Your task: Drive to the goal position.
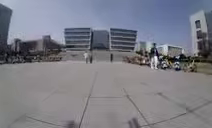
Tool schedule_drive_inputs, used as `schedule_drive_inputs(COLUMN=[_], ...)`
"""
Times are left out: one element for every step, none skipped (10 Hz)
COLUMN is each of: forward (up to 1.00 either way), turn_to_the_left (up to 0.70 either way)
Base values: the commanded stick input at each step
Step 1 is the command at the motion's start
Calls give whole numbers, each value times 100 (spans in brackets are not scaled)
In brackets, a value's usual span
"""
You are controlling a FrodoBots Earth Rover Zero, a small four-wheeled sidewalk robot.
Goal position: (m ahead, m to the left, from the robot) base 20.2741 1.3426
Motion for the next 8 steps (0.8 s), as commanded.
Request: schedule_drive_inputs(forward=[100,100,100,100,100,100,100,100], turn_to_the_left=[0,0,-8,-19,-27,-27,-27,-27])
